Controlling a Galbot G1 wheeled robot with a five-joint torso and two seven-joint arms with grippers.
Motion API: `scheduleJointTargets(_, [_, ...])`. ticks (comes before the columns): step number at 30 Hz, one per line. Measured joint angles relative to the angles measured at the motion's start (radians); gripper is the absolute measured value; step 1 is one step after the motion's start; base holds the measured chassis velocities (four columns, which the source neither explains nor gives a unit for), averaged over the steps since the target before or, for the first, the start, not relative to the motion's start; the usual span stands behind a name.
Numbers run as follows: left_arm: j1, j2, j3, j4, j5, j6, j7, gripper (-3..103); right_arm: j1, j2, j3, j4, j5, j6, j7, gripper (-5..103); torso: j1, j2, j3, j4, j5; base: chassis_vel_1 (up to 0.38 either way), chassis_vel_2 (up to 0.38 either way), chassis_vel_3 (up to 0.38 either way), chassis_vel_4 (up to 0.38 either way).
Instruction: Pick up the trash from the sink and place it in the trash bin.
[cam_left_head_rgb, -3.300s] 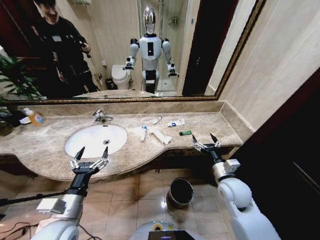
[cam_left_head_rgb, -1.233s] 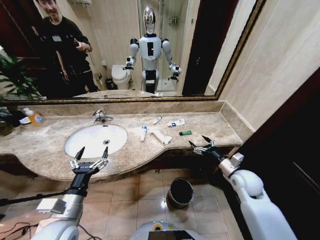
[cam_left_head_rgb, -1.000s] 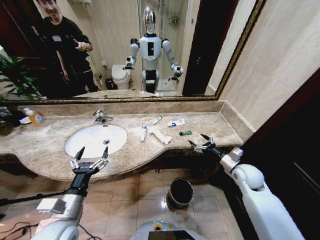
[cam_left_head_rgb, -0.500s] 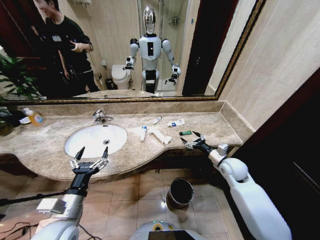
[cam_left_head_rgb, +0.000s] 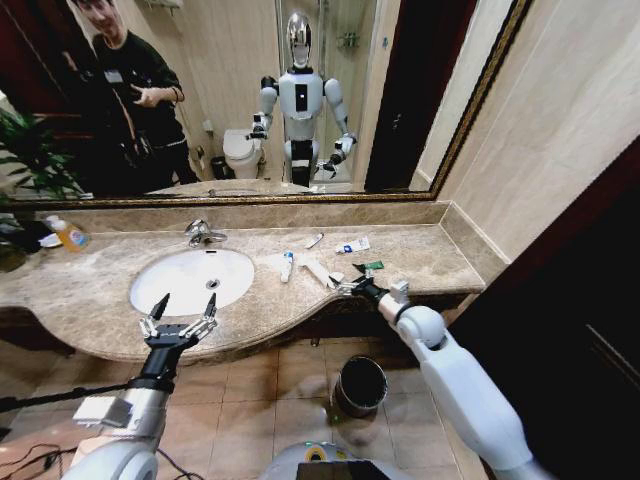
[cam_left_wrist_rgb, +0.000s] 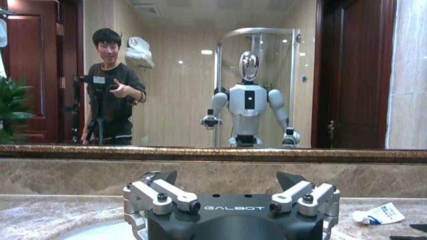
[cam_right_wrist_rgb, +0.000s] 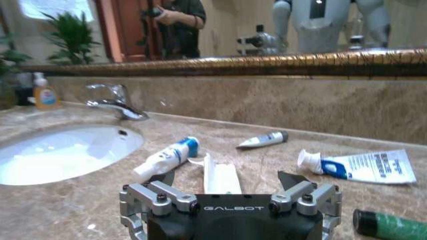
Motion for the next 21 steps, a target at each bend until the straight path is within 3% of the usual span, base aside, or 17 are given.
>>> scheduleJointTargets(2, [0.000, 0.000, 0.000, 0.000, 0.000, 0.000, 0.000, 100, 0.015, 0.011, -0.025, -0.015, -0.002, -0.013, 0.046, 100, 0.000, 0.000, 0.000, 0.0000, -0.0001, 0.000, 0.000, 0.000, 0.000])
scheduleJointTargets(11, [0.000, 0.000, 0.000, 0.000, 0.000, 0.000, 0.000, 100, 0.037, 0.020, -0.060, -0.034, -0.008, -0.046, 0.114, 100, 0.000, 0.000, 0.000, 0.0000, -0.0001, 0.000, 0.000, 0.000, 0.000])
scheduleJointTargets(21, [0.000, 0.000, 0.000, 0.000, 0.000, 0.000, 0.000, 100, 0.041, 0.026, -0.089, 0.004, 0.005, -0.077, 0.131, 100, 0.000, 0.000, 0.000, -0.0001, 0.0000, 0.000, 0.000, 0.000, 0.000])
